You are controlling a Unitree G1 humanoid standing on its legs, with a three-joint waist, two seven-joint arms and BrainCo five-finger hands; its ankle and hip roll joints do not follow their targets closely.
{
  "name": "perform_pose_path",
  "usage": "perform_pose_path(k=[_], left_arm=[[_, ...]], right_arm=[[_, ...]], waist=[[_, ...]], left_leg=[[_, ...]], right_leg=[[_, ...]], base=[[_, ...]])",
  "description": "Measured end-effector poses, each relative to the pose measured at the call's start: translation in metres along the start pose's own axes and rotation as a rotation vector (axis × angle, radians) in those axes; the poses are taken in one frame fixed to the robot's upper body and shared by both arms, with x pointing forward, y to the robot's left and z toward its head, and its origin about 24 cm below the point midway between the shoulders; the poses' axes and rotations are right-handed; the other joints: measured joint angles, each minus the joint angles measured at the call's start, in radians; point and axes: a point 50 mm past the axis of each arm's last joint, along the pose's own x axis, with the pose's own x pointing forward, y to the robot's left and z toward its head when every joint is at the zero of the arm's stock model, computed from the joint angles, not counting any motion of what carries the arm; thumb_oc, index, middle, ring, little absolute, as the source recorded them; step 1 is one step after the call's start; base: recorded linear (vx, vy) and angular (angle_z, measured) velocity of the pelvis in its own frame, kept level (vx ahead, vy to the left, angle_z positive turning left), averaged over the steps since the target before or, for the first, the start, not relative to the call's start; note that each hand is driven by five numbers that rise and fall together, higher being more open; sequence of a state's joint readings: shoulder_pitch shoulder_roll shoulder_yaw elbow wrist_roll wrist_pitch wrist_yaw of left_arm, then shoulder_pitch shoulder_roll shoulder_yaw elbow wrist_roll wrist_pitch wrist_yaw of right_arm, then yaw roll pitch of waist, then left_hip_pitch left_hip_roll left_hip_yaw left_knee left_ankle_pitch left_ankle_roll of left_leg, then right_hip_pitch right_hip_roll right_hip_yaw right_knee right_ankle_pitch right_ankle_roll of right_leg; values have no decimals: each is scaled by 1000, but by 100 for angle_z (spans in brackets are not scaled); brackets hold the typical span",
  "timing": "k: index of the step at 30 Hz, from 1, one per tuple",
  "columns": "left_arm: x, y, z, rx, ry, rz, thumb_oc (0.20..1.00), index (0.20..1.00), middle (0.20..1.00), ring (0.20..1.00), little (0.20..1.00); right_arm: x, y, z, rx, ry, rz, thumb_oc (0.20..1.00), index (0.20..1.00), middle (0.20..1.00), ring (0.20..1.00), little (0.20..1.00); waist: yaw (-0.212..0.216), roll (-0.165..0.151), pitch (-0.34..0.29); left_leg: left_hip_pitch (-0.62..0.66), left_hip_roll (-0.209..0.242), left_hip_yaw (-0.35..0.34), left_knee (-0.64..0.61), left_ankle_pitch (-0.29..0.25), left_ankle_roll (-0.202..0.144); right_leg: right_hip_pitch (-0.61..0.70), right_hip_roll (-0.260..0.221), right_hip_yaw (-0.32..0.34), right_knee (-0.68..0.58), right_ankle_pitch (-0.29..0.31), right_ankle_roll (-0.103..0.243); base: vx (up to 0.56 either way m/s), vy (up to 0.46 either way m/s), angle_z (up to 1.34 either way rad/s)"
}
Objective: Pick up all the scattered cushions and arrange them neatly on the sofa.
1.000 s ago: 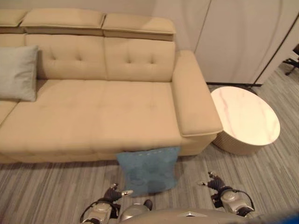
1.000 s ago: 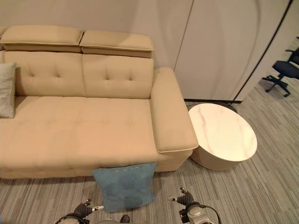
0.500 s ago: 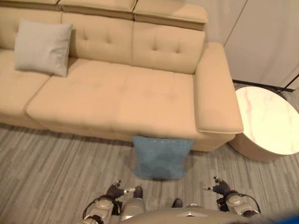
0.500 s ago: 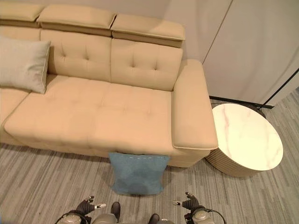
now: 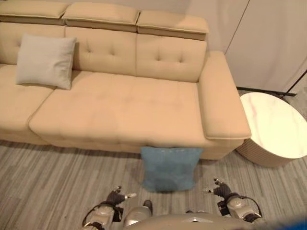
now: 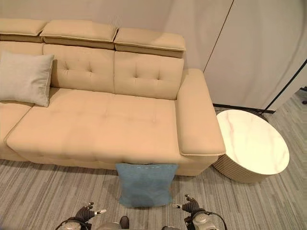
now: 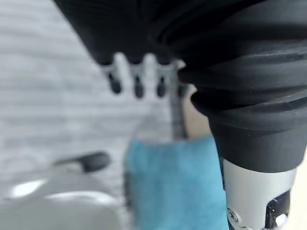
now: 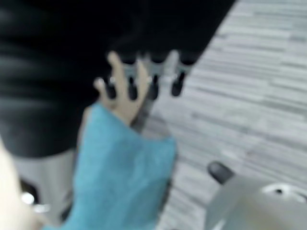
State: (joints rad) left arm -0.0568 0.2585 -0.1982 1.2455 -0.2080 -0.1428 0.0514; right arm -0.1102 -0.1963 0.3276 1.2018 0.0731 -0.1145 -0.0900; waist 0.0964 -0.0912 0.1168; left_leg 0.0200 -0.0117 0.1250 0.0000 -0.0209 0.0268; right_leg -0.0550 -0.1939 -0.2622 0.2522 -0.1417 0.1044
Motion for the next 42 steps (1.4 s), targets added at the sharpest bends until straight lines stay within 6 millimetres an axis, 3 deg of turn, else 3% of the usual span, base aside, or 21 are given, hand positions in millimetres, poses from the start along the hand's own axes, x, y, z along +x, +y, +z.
perform_pose_path(k=[3, 6, 8, 10, 12, 15, 20, 22, 24, 26, 27, 29, 30, 33, 38, 42], left_arm=[[0, 4, -4, 2, 21, 13, 1000, 1000, 1000, 1000, 1000], [-2, 5, -11, 2, 44, 16, 1000, 1000, 1000, 1000, 1000], [-2, 5, -12, 3, 45, 15, 1000, 1000, 1000, 1000, 1000], [-6, -4, -23, -6, 66, -5, 1000, 1000, 1000, 1000, 1000], [-7, -6, -28, -9, 79, -10, 1000, 1000, 1000, 1000, 1000], [-4, -7, -18, -20, 46, -9, 1000, 1000, 1000, 1000, 1000], [5, -13, 44, -47, -166, 2, 1000, 1000, 1000, 1000, 1000], [3, -12, 103, -117, -374, 32, 1000, 1000, 1000, 1000, 1000], [0, -8, 133, -154, -468, 53, 1000, 1000, 1000, 1000, 1000], [-17, 2, 209, -230, -684, 87, 1000, 1000, 1000, 1000, 1000], [-21, 4, 223, -247, -723, 97, 1000, 1000, 1000, 1000, 1000], [-29, 10, 245, -255, -786, 129, 1000, 1000, 1000, 1000, 1000], [-29, 10, 245, -255, -786, 129, 1000, 1000, 1000, 1000, 1000], [-40, 17, 270, -298, -853, 170, 1000, 1000, 1000, 1000, 1000], [-45, 22, 280, -309, -882, 195, 1000, 1000, 1000, 1000, 1000], [-61, 29, 308, -308, -960, 217, 1000, 1000, 1000, 1000, 1000]], right_arm=[[0, 0, -1, -2, 2, 0, 1000, 1000, 1000, 1000, 1000], [0, 1, -1, -7, 6, 4, 1000, 1000, 1000, 1000, 1000], [-2, 2, -8, -6, 21, 8, 1000, 1000, 1000, 1000, 1000], [-3, -1, -11, -4, 29, -2, 1000, 1000, 1000, 1000, 1000], [-2, -3, -7, -3, 12, -6, 1000, 1000, 1000, 1000, 1000], [-1, -8, -1, -5, -8, -22, 1000, 1000, 1000, 1000, 1000], [2, -23, 17, -10, -73, -73, 1000, 1000, 1000, 1000, 1000], [7, -39, 64, -15, -211, -131, 1000, 1000, 1000, 1000, 1000], [7, -44, 96, -12, -311, -152, 1000, 1000, 1000, 1000, 1000], [-2, -54, 168, -13, -515, -190, 1000, 1000, 1000, 1000, 1000], [-5, -55, 181, -9, -556, -199, 1000, 1000, 1000, 1000, 1000], [-17, -59, 217, -4, -669, -224, 1000, 1000, 1000, 1000, 1000], [-17, -59, 217, -4, -669, -224, 1000, 1000, 1000, 1000, 1000], [-36, -70, 259, 55, -806, -296, 1000, 1000, 1000, 1000, 1000], [-47, -84, 275, 88, -864, -367, 1000, 1000, 1000, 1000, 1000], [-54, -105, 282, 152, -876, -456, 1000, 1000, 1000, 1000, 1000]], waist=[[-14, -8, 4], [-32, -9, 4], [-42, -26, -2], [-28, 11, -1], [-32, 29, 9], [-31, 42, 23], [-36, 60, 64], [-38, 73, 132], [-43, 71, 179], [-56, 47, 276], [-58, 44, 306], [-72, 41, 318], [-72, 41, 318], [-97, 32, 332], [-123, 19, 339], [-146, -4, 350]], left_leg=[[0, 3, -39, -10, 1, 10], [-1, 4, -100, -27, 17, 15], [8, 0, -143, -41, 34, -10], [12, 38, -165, -49, 38, -45], [9, 59, -183, -48, 35, -62], [-35, 80, -205, -17, 39, -86], [-134, 81, -251, 28, 45, -114], [-251, 75, -250, 83, 53, -121], [-311, 61, -247, 111, 58, -118], [-457, 19, -227, 193, 52, -112], [-469, 19, -223, 203, 50, -106], [-567, 8, -211, 270, 38, -93], [-567, 8, -211, 270, 38, -93], [-705, -2, -192, 347, 29, -88], [-849, 10, -174, 458, -7, -80], [-954, 13, -162, 520, -28, -71]], right_leg=[[-11, -10, 28, -97, 53, 70], [-22, 0, 123, -207, 127, 85], [-2, 1, 107, -246, 209, 47], [39, 44, 88, -298, 222, 18], [69, 64, 57, -345, 234, 3], [59, 87, 28, -344, 229, -10], [-15, 90, -22, -317, 218, -25], [-169, 71, -16, -190, 198, -35], [-254, 48, -6, -101, 178, -39], [-453, -7, 37, 71, 141, -47], [-473, -19, 45, 90, 139, -50], [-565, -34, 59, 135, 137, -49], [-565, -34, 59, 135, 137, -49], [-701, -46, 87, 186, 139, -48], [-824, -33, 114, 226, 146, -49], [-927, -30, 132, 267, 152, -52]], base=[[132, -29, 28], [150, -62, 57], [101, -93, 72], [152, -156, 29], [58, -109, 23], [-35, -81, 27], [-160, -43, 25], [-325, 51, -6], [-136, 54, -7], [-163, 98, -2], [-112, 75, -2], [-78, 75, -6], [-57, 64, -7], [16, 22, -6], [-12, 33, -17], [19, 30, -9]])
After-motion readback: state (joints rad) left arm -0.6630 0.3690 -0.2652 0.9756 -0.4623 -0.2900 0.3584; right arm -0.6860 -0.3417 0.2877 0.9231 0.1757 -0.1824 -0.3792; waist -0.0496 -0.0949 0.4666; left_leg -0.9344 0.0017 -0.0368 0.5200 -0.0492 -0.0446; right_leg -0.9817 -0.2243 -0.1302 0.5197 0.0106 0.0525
